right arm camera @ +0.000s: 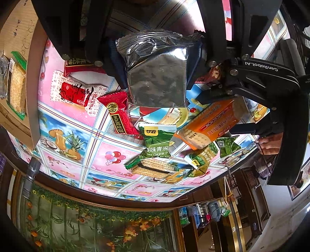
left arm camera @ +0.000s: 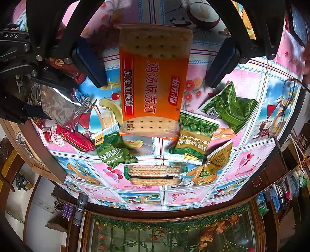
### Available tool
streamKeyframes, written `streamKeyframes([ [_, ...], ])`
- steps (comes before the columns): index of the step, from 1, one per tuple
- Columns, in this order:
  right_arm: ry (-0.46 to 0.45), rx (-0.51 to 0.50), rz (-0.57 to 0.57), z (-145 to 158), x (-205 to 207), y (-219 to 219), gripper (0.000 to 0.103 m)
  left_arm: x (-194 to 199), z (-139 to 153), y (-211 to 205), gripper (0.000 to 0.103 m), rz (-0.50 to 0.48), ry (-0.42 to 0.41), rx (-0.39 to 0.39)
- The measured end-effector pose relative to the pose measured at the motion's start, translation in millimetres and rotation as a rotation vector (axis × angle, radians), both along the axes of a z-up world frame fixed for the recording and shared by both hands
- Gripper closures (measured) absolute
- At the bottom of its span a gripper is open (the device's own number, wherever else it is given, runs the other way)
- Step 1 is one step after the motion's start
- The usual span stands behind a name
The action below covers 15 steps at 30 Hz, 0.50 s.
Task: Organize snacks
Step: 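Lift the orange cracker pack and foil bag off the table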
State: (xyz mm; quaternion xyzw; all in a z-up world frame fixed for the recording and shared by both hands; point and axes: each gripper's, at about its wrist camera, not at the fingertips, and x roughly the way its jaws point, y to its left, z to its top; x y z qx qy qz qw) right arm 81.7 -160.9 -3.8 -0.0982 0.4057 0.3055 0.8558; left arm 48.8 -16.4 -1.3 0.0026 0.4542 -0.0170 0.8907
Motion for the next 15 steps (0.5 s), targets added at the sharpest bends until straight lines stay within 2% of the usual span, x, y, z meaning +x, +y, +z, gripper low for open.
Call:
streamKeyframes([
  [11, 0.002, 0.005, -0.035, 0.4, 2.2, -6.4, 0.040, 0.0, 0.2, -0.1, 0.000, 0.002, 0.000, 0.000],
  [15, 0.005, 0.010, -0.038, 0.6, 2.2, -6.8, 0.040, 0.2, -0.7, -2.8, 0.000, 0.050, 0.003, 0.002],
])
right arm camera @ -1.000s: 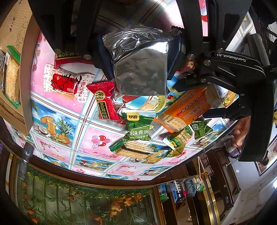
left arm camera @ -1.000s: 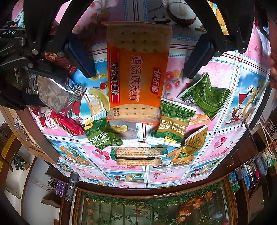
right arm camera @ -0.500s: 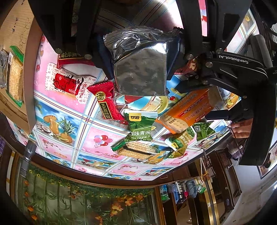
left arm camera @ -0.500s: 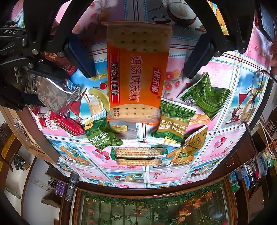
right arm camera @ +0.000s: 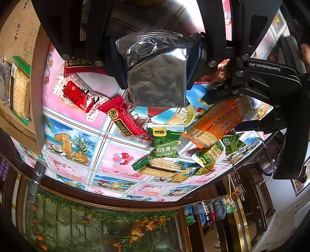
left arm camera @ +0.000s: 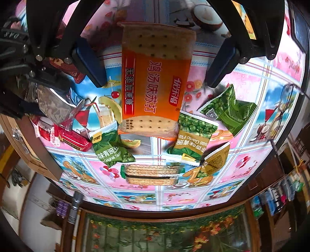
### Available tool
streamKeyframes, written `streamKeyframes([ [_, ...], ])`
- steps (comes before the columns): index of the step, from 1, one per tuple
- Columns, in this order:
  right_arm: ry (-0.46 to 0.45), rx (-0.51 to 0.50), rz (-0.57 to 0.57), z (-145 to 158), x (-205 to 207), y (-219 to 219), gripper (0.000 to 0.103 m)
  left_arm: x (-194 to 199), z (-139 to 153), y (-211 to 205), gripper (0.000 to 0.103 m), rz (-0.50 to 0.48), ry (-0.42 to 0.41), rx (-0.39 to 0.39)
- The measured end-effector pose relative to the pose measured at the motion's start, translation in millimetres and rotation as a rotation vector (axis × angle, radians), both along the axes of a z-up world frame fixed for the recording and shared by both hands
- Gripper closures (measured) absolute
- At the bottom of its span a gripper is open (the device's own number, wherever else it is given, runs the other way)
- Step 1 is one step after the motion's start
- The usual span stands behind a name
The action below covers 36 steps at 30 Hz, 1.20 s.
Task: Organize snacks
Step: 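Lift the orange cracker pack and foil bag off the table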
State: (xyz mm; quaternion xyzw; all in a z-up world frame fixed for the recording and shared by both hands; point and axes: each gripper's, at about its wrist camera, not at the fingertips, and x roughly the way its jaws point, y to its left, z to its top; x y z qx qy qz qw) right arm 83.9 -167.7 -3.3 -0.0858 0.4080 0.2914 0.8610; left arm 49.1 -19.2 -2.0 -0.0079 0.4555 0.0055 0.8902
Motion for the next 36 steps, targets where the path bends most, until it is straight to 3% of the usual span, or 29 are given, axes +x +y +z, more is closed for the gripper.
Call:
streamKeyframes([
  [9, 0.006, 0.013, -0.023, 1, 2, -4, 0.040, 6, 3, -2, 0.000, -0.032, 0.050, 0.002],
  [11, 0.004, 0.012, -0.028, 2, 2, -6, 0.040, 3, 5, -5, 0.014, -0.047, 0.032, 0.004],
  [13, 0.001, 0.013, -0.028, 3, 2, -5, 0.040, 1, 11, -9, 0.050, -0.056, 0.008, 0.018],
  [24, -0.004, 0.032, -0.039, 7, 2, -8, 0.040, -4, 13, -7, 0.050, -0.094, 0.013, -0.013],
  [26, -0.003, 0.036, -0.039, 7, 2, -9, 0.040, -2, 12, -8, 0.044, -0.096, 0.013, -0.010],
  [27, -0.004, 0.037, -0.040, 8, 2, -9, 0.040, 0, 11, -9, 0.036, -0.101, 0.014, -0.015],
  [29, -0.005, 0.036, -0.040, 8, 2, -9, 0.040, 0, 10, -12, 0.034, -0.108, 0.012, 0.002],
  [30, -0.004, 0.038, -0.039, 8, 2, -9, 0.040, 0, 10, -12, 0.036, -0.105, 0.006, -0.003],
  [31, -0.006, 0.040, -0.040, 9, 1, -9, 0.040, -1, 10, -12, 0.050, -0.101, -0.003, -0.004],
  [36, -0.025, 0.073, -0.048, 17, 0, -14, 0.040, -6, 13, -2, 0.051, -0.076, -0.018, -0.081],
])
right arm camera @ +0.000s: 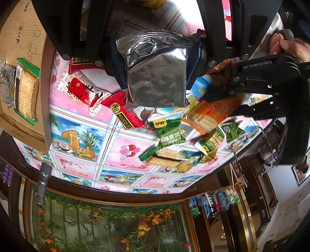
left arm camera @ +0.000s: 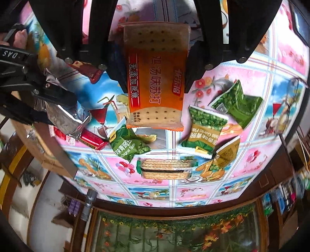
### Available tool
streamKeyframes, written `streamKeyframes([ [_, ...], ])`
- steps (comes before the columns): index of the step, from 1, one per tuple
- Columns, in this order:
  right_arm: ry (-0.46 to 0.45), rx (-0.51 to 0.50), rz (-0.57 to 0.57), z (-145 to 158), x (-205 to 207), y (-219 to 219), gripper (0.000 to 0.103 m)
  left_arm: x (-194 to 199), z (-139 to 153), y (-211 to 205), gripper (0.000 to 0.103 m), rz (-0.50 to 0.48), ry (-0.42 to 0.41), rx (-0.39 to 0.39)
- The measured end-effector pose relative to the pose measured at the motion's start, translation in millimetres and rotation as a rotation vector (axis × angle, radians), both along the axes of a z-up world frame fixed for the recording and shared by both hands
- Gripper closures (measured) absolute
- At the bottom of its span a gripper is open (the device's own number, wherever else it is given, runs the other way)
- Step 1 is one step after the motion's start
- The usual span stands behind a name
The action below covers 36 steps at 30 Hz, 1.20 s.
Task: Organize snacks
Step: 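Lift the orange cracker pack and foil bag off the table, then lower both packs into the cardboard box and open both grippers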
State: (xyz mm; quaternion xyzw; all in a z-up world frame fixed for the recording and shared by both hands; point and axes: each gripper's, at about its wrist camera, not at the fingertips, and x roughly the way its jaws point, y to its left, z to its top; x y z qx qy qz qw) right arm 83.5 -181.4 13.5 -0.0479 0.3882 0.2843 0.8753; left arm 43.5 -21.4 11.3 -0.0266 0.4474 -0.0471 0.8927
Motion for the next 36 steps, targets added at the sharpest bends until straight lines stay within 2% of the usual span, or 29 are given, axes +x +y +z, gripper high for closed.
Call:
streamKeyframes([
  [4, -0.010, 0.023, -0.017, 5, 1, -5, 0.040, -4, 7, 9, 0.051, 0.020, -0.022, -0.082],
  [7, -0.016, 0.036, -0.024, 8, 1, -8, 0.040, -8, 15, 12, 0.051, 0.030, -0.049, -0.112],
  [19, -0.030, 0.088, -0.057, 20, 2, -21, 0.040, -12, 32, -1, 0.051, 0.011, -0.087, -0.126],
  [27, -0.031, 0.166, -0.147, 34, 12, -50, 0.040, -9, 44, -22, 0.051, -0.038, -0.102, -0.130],
  [36, -0.013, 0.245, -0.302, 44, 28, -103, 0.041, 0, 65, -77, 0.051, -0.160, -0.119, -0.162],
])
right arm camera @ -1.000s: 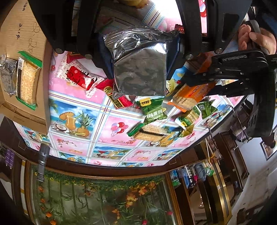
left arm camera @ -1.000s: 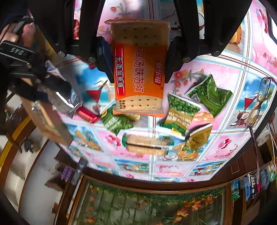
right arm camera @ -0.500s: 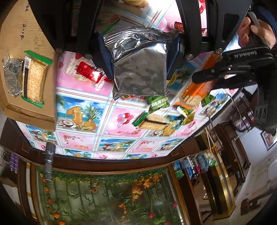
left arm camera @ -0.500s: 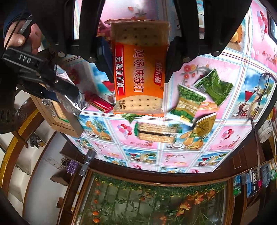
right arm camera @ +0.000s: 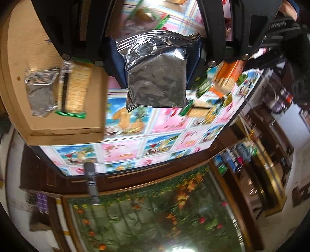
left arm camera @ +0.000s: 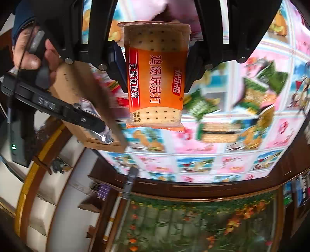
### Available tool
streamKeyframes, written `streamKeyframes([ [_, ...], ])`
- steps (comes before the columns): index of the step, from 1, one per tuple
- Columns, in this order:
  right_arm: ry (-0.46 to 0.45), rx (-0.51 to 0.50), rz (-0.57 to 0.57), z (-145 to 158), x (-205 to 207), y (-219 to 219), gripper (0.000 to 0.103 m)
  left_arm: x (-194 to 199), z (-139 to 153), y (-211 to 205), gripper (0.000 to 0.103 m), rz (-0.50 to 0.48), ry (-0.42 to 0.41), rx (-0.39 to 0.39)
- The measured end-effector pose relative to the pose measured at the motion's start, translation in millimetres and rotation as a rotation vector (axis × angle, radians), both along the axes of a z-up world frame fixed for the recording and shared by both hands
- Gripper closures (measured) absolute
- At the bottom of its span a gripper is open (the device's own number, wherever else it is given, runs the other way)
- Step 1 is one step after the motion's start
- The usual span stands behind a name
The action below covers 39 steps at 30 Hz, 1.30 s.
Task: Organize snacks
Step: 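Lower both packs into the cardboard box and open both grippers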
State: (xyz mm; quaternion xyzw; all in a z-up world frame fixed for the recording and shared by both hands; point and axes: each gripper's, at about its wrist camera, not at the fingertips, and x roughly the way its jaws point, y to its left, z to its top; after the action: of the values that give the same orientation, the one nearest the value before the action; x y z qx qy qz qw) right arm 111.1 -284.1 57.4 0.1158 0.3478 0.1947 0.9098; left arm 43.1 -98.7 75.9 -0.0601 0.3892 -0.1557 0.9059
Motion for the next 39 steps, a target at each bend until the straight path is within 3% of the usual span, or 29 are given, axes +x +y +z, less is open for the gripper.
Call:
streamKeyframes([
  [9, 0.042, 0.118, -0.221, 5, 7, -84, 0.041, 6, 13, -78, 0.051, -0.146, -0.016, -0.037],
  [14, 0.050, 0.139, -0.336, 6, 6, -119, 0.041, 4, 4, -125, 0.051, -0.236, 0.013, -0.063],
  [20, 0.083, 0.162, -0.393, 3, 6, -142, 0.041, 2, -13, -167, 0.051, -0.310, 0.034, -0.048],
  [29, 0.199, 0.093, -0.403, -17, 18, -151, 0.041, 1, -37, -184, 0.051, -0.356, 0.069, -0.035],
  [39, 0.230, 0.045, -0.404, -24, 20, -148, 0.041, 0, -42, -181, 0.051, -0.359, 0.086, -0.041],
])
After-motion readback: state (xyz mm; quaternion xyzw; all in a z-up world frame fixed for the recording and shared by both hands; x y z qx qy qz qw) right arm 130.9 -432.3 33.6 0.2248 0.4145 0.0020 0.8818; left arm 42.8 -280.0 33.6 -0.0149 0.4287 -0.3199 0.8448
